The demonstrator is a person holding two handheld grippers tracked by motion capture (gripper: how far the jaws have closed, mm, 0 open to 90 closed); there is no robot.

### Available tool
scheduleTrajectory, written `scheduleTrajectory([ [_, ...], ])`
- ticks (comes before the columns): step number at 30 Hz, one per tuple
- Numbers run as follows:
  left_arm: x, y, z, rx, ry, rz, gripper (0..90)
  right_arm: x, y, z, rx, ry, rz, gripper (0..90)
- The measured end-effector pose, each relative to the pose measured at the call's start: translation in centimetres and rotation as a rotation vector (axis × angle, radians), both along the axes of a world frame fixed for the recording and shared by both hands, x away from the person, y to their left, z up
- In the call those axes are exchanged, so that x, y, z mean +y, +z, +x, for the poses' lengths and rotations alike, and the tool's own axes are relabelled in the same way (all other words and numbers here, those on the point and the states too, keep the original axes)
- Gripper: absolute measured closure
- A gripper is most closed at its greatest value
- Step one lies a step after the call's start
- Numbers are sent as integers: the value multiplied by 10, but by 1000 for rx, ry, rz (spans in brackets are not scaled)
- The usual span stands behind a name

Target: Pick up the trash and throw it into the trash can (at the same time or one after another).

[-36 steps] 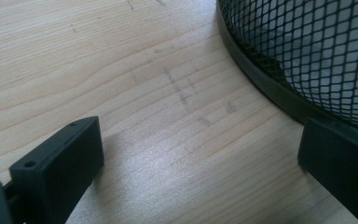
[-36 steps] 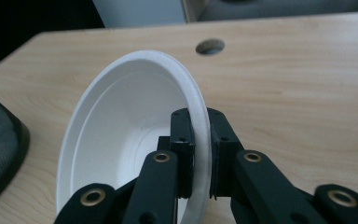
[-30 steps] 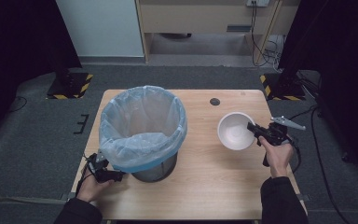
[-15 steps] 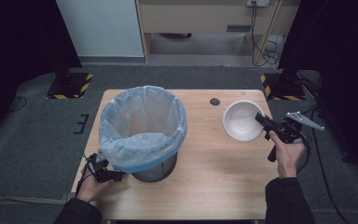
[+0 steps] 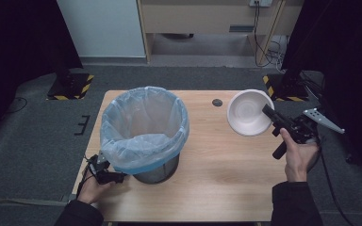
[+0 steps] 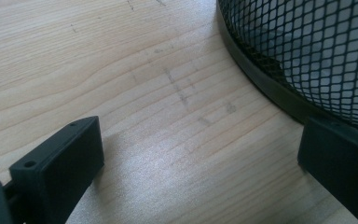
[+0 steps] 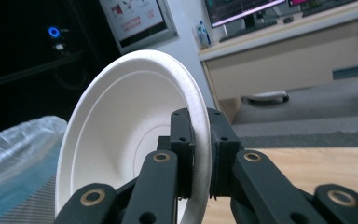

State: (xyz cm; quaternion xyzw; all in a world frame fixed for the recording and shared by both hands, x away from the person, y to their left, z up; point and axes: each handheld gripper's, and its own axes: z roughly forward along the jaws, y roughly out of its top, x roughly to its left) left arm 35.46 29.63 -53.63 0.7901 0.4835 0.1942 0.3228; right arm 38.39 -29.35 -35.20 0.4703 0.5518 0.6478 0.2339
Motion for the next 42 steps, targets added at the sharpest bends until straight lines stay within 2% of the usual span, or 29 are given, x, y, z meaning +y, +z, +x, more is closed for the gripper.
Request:
scheduleTrajectory([
  [6, 0, 0, 0, 0, 0, 0, 0, 1, 12, -8, -42, 23, 36, 832],
  [10, 0, 0, 0, 0, 0, 0, 0, 3, 23, -14, -80, 36, 50, 832],
  [19, 0, 0, 0, 0, 0, 1, 0, 8, 37, -23, -133, 57, 65, 832],
  [23, 0, 0, 0, 0, 0, 0, 0, 12, 43, -27, -159, 75, 86, 832],
  [42, 0, 0, 0, 0, -1, 0, 0, 39, 67, -24, -211, 129, 71, 832],
])
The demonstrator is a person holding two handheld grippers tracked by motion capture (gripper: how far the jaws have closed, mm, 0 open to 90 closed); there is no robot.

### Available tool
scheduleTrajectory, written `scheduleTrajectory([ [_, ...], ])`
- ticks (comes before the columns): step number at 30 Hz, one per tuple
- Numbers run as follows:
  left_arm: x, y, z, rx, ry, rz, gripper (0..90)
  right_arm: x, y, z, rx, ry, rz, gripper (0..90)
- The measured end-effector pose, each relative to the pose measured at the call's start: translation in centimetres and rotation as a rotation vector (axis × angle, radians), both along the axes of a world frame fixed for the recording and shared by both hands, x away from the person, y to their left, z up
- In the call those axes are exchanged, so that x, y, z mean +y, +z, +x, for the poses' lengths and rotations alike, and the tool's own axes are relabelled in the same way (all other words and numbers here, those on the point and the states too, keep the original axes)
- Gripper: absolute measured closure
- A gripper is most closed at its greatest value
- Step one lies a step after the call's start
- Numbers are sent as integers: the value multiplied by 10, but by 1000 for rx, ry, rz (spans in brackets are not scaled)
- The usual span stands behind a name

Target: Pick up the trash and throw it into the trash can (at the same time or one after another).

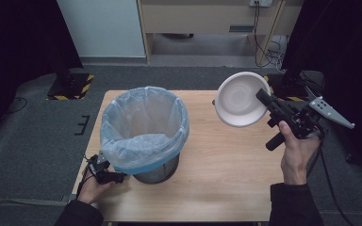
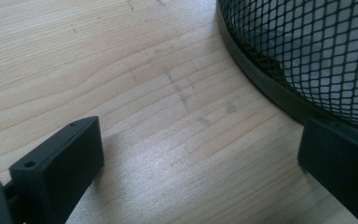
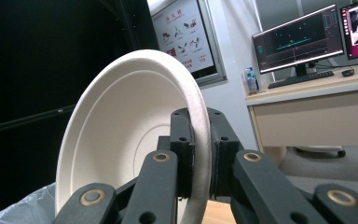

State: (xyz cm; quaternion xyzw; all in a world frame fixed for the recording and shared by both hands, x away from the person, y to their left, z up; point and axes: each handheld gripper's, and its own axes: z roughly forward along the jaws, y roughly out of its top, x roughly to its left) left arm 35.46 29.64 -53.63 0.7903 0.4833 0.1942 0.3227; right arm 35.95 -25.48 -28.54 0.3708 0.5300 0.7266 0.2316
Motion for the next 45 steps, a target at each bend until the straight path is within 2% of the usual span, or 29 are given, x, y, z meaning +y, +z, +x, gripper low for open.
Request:
scheduleTrajectory([
  [20, 0, 0, 0, 0, 0, 0, 0, 39, 32, 9, -46, 53, -7, 832],
  [37, 0, 0, 0, 0, 0, -1, 0, 80, 47, 19, -66, 96, -48, 832],
  [45, 0, 0, 0, 0, 0, -1, 0, 103, 49, 25, -64, 123, -65, 832],
])
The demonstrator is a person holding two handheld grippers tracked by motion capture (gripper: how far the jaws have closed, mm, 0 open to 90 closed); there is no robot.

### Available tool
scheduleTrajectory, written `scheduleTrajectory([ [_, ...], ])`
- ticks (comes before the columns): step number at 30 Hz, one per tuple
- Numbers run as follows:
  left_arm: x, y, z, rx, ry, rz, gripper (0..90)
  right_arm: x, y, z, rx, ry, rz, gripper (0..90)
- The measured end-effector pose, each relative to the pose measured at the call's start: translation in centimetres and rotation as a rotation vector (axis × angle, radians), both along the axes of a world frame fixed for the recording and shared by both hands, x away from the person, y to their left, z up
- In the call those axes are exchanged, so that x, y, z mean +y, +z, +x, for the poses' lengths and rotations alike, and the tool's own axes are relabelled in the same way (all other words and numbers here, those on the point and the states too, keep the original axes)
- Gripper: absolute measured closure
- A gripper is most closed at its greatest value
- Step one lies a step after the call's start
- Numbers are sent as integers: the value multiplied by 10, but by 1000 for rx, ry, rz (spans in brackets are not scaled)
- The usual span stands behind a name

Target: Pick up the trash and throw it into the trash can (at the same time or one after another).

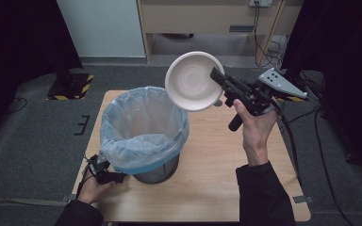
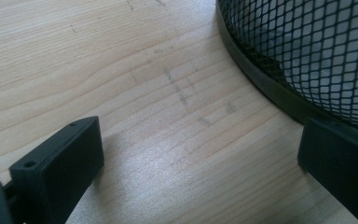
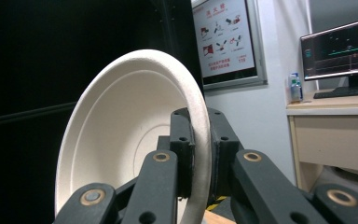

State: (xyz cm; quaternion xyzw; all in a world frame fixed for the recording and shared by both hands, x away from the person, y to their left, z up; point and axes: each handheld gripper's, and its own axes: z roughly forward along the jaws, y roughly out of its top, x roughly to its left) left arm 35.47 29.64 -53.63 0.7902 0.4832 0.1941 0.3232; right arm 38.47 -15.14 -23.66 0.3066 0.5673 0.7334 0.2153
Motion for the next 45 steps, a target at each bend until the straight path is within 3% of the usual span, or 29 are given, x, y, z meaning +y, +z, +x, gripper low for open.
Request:
scheduleTrajectory([
  [14, 0, 0, 0, 0, -2, 0, 0, 32, -13, 14, 34, 37, -16, 832],
  [29, 0, 0, 0, 0, -3, 0, 0, 61, -13, 18, 29, 64, -58, 832],
  [45, 0, 0, 0, 0, -3, -1, 0, 84, -32, 24, 71, 88, -151, 831],
])
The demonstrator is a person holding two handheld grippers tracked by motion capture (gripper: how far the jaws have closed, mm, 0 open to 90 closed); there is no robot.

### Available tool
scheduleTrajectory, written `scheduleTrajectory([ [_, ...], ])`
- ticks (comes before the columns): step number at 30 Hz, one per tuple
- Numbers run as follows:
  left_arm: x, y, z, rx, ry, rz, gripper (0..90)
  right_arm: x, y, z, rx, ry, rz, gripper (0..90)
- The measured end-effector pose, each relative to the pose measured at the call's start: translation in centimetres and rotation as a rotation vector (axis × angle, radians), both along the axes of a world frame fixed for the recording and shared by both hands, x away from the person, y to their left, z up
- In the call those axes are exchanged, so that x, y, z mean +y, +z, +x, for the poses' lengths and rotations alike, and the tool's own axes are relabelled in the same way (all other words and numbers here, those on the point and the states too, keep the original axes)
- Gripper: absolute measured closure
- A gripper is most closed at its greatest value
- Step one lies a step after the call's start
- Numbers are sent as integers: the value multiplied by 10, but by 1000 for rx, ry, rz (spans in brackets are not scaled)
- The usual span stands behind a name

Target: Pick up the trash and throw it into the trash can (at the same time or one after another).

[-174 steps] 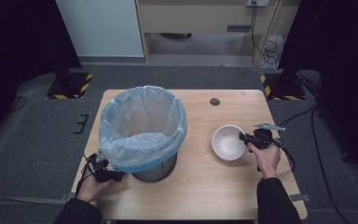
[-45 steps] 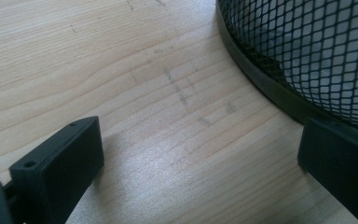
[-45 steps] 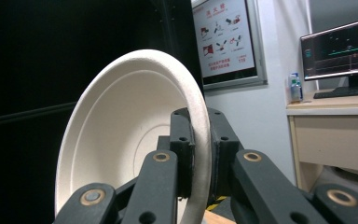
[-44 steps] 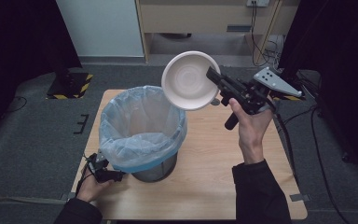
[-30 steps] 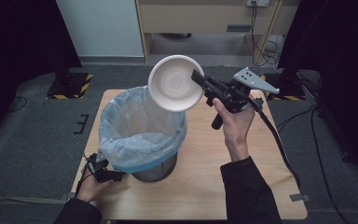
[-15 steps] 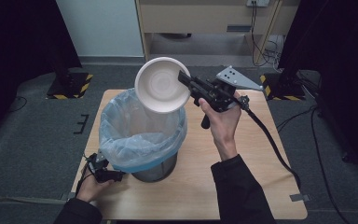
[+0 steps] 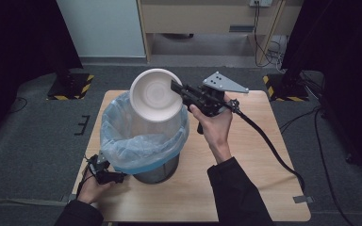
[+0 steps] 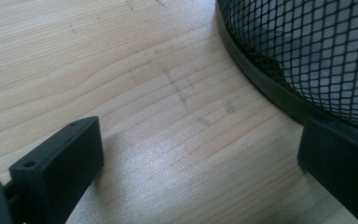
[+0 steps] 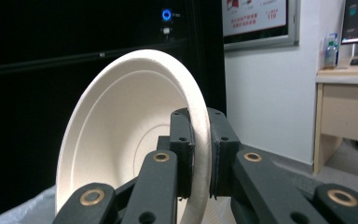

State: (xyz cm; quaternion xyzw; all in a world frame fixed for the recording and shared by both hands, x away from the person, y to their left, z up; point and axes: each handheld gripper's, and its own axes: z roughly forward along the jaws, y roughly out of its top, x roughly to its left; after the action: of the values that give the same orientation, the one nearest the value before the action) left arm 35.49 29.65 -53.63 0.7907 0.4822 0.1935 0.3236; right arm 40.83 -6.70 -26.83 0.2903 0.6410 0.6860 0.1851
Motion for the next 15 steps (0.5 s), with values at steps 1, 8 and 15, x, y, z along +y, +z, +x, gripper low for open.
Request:
scheduleTrajectory([
  [1, 0, 0, 0, 0, 0, 0, 0, 2, -2, 1, 3, 2, -9, 831],
  [8, 0, 0, 0, 0, 0, 0, 0, 12, -12, 3, 36, 40, -49, 810],
  [15, 0, 0, 0, -2, 1, 0, 0, 13, -12, 5, 50, 47, -41, 612],
])
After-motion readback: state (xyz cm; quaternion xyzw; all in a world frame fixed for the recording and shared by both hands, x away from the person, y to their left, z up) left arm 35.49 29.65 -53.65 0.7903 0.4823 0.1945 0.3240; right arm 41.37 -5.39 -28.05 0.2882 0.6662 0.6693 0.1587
